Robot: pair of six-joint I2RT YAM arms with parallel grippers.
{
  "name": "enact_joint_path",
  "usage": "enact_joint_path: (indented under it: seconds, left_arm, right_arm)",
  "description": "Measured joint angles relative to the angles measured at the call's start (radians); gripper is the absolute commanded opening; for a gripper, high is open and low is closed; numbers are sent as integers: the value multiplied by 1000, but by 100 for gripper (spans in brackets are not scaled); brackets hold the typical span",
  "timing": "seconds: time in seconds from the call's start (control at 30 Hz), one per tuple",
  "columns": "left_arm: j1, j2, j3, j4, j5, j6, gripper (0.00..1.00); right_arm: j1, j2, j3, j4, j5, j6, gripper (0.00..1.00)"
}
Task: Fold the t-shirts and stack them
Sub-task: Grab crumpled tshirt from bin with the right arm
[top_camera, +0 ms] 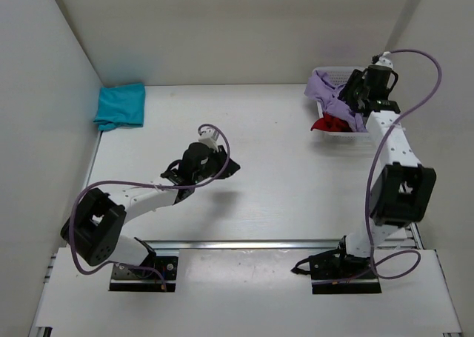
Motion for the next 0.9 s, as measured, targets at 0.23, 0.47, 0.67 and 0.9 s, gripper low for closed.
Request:
enact_joint_path:
  seconds: [0.23,0.47,0.67,0.9]
  left_arm:
    - [-4,-5,-113,27,50,3,23]
    - [-14,14,-159,95,102,-19,23]
    - [-15,45,-161,113,118,-31,23]
    - [-4,45,-161,126,127,-43,24]
  right_arm:
    - [-6,343,253,-134,-19,-112,54]
    - [-8,531,451,-256,3,-145,39]
    - [-3,565,505,-290,34,-156,0]
    - [-23,513,488,-281,10,-134,0]
